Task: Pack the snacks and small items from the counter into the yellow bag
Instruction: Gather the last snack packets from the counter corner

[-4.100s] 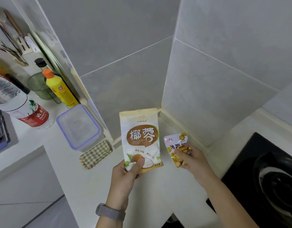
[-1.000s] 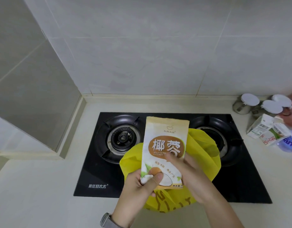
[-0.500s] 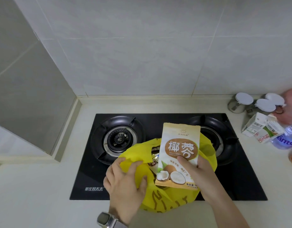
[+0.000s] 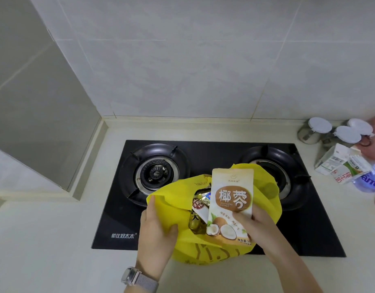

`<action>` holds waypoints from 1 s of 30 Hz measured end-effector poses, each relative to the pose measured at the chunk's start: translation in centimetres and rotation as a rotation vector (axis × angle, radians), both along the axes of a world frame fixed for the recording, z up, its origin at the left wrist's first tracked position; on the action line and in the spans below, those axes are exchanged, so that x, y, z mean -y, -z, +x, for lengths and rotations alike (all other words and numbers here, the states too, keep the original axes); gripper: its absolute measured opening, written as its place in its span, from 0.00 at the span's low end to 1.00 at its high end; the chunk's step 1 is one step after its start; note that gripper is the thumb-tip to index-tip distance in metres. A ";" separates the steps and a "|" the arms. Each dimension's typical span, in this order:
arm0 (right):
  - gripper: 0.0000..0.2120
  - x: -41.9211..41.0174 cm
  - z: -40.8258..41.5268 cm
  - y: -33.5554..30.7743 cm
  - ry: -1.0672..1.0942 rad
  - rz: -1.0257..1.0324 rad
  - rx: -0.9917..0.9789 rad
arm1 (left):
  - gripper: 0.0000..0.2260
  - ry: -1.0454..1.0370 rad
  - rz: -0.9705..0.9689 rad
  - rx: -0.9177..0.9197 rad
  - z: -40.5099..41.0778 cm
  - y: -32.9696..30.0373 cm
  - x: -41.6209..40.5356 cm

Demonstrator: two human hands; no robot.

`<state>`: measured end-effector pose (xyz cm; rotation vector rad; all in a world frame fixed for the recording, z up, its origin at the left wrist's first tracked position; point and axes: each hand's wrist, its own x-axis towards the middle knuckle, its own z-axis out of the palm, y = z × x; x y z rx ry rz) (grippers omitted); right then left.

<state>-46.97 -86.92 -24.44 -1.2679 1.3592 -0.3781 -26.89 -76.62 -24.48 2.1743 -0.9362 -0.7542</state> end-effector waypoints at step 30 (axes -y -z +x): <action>0.10 -2.2 8.1 2.6 0.335 0.280 0.243 | 0.41 0.015 -0.086 -0.251 1.7 -1.0 0.3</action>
